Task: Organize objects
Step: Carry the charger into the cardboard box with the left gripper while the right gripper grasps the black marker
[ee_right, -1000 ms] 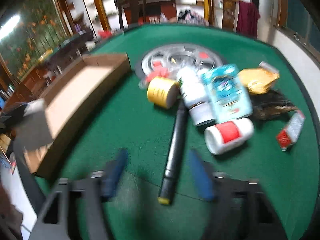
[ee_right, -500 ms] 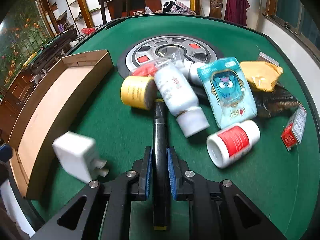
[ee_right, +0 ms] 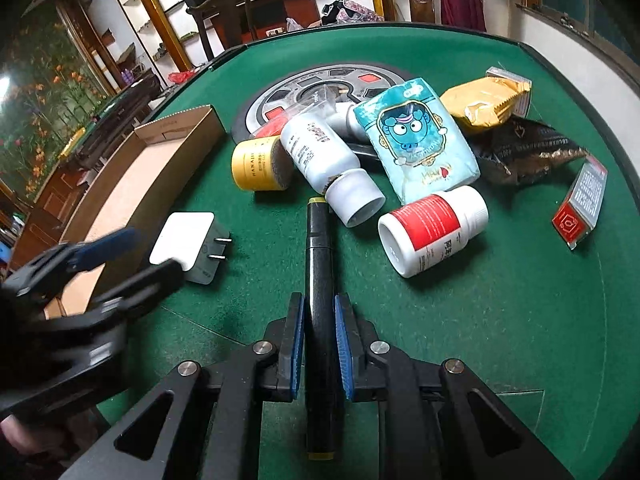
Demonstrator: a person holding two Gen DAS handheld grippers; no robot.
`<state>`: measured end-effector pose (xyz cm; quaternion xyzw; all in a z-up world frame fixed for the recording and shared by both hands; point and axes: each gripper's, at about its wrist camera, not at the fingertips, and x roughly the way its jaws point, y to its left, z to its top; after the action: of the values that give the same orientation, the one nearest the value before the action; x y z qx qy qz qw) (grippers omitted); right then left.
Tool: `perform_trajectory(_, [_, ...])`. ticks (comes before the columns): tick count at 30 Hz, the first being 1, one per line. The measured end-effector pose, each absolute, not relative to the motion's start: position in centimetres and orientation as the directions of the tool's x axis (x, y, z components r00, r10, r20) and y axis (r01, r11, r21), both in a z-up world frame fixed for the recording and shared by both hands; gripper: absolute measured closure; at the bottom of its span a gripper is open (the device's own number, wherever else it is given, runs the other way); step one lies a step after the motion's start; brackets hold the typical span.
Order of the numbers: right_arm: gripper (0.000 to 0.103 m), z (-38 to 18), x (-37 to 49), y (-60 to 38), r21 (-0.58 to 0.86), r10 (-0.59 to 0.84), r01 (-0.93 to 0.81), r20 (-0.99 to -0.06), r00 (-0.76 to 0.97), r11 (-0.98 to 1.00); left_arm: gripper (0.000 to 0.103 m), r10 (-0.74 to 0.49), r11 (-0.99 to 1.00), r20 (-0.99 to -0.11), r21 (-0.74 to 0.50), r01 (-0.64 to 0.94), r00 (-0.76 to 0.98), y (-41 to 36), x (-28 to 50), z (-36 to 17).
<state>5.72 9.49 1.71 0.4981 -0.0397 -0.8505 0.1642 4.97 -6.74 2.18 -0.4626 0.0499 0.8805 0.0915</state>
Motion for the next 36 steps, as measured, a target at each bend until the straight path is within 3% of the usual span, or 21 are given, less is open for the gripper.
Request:
perform_trajectory(3, [0.086, 1.5, 5.4, 9.6, 0.253, -0.341, 0.246, -0.827, -0.447, -0.936, 0.037, 0.05, -0.978, -0.827, 0.074, -0.197, -0.56, -5.8, 4.2, 1.2])
perform_trajectory(8, [0.086, 1.5, 5.3, 9.5, 0.252, -0.347, 0.258, -0.822, -0.451, -0.933, 0.043, 0.07, -0.979, -0.82, 0.052, -0.195, -0.568, -5.8, 4.2, 1.3])
perform_trajectory(18, [0.087, 5.0, 6.2, 9.4, 0.421, -0.529, 0.324, -0.716, -0.455, -0.848, 0.043, 0.279, -0.96, -0.726, -0.204, -0.19, -0.629, -11.5, 9.1, 8.4])
perform_trajectory(26, [0.086, 12.5, 1.5, 3.2, 0.592, -0.716, 0.405, -0.605, -0.349, -0.697, 0.043, 0.228, -0.964, -0.696, -0.258, -0.06, -0.68, -20.1, 6.2, 14.0])
perform_trajectory(30, [0.086, 12.6, -2.7, -2.0, 0.597, -0.702, 0.372, -0.638, -0.316, -0.71, 0.043, 0.199, -0.956, -0.736, -0.292, 0.038, -0.647, -23.5, 1.1, 12.9])
perform_trajectory(36, [0.086, 7.3, -6.8, -6.4, 0.531, -0.597, 0.278, -0.747, -0.292, -0.801, 0.043, 0.22, -0.928, -0.779, -0.353, 0.12, -0.587, -25.4, -3.6, 7.3])
